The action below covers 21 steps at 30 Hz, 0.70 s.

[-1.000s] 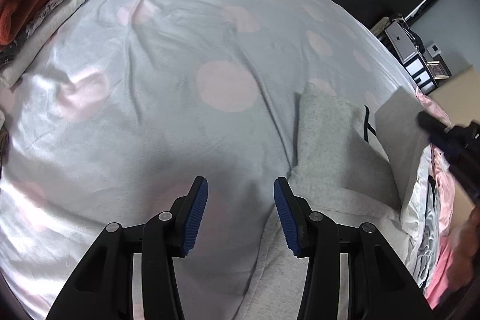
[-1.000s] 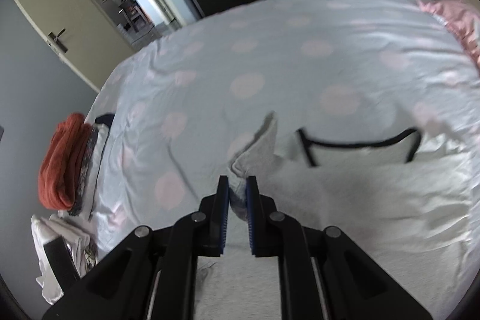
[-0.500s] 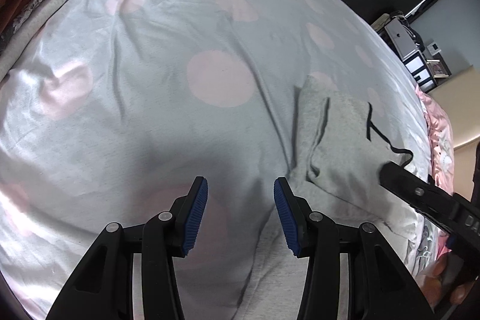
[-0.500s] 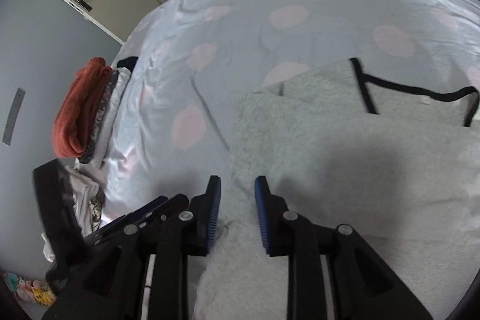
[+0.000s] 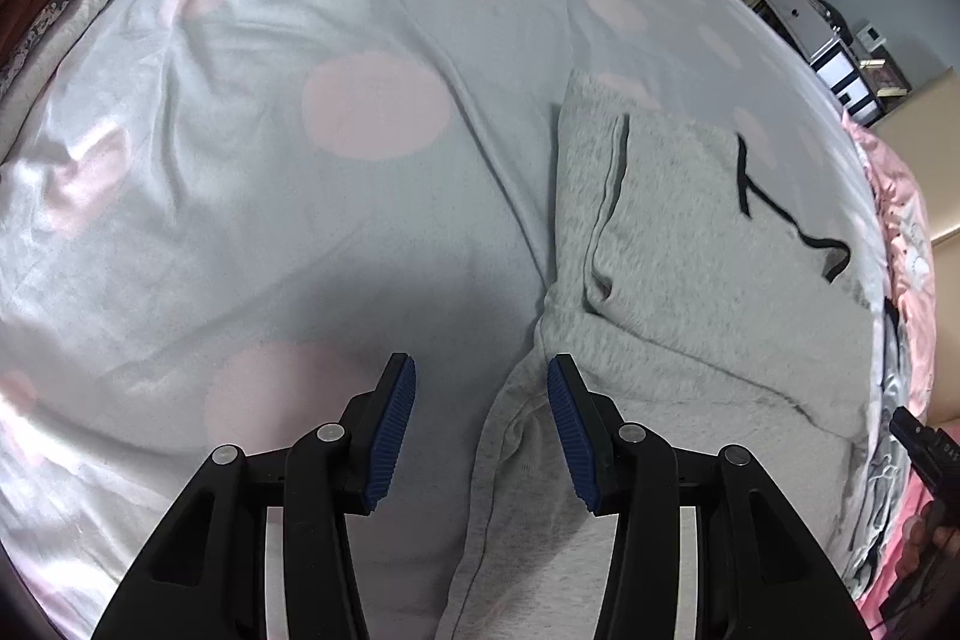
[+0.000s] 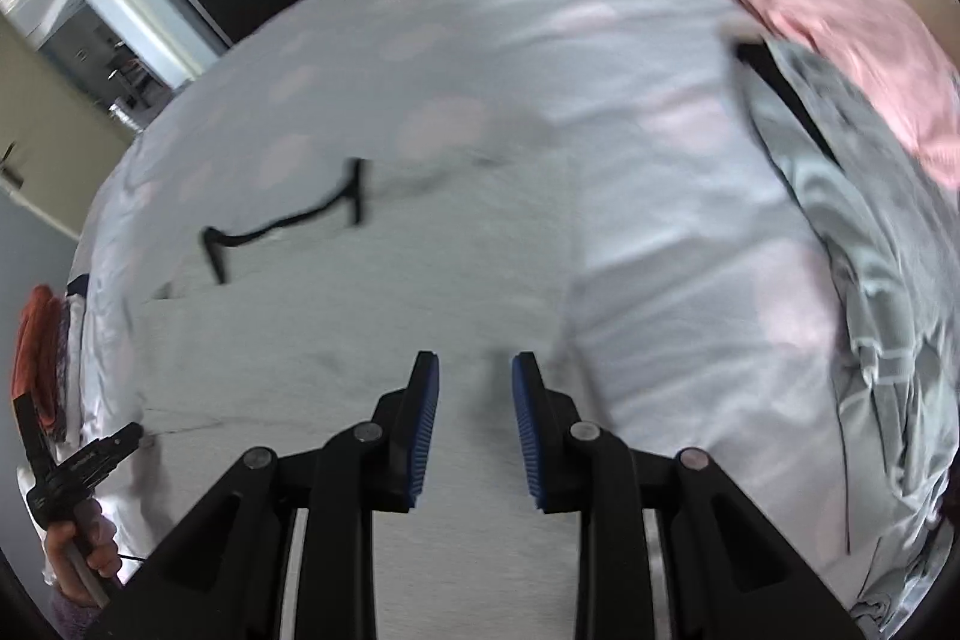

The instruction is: Fold clothes

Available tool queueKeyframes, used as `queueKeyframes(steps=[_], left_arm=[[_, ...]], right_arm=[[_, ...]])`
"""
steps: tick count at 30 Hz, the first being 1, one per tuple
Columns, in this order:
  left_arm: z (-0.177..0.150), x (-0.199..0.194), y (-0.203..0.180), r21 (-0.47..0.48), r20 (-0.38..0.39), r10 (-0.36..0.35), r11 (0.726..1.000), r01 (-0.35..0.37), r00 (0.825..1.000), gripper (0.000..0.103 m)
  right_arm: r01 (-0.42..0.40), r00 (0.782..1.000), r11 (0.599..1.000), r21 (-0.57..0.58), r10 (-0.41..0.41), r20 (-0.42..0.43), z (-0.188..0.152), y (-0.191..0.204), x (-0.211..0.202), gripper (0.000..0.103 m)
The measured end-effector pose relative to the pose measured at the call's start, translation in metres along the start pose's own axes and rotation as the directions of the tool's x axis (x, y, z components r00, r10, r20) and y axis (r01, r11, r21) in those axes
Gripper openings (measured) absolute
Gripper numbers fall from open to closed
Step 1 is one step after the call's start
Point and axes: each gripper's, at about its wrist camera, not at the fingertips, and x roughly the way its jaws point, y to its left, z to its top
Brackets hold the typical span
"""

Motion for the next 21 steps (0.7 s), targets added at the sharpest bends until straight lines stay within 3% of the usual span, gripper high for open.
queueKeyframes(steps=[6,8,16,21], left_arm=[[-0.004,0.007,-0.011,0.05,-0.003,0.075,0.996,-0.075,0.997,0.048],[-0.004,0.009,-0.012,0.043,0.003,0.085,0.995,-0.085,0.996,0.048],[-0.007,0.012,-0.012,0.046,0.013,0.081,0.996,-0.082,0.997,0.048],[-0.021,-0.007,-0.004,0.034,-0.03,0.047,0.998,-0.046,0.998,0.048]], right_arm=[[-0.029,0.998,0.997,0.064,0.033,-0.051,-0.015,-0.041,0.033,0.024],[-0.036,0.998,0.996,0.085,0.04,-0.049,-0.019,-0.051,0.037,0.01],[-0.042,0.998,0.988,0.146,0.047,-0.032,-0.02,-0.08,0.036,0.011],[-0.111,0.993,0.978,0.174,0.117,-0.023,-0.031,-0.085,0.007,0.016]])
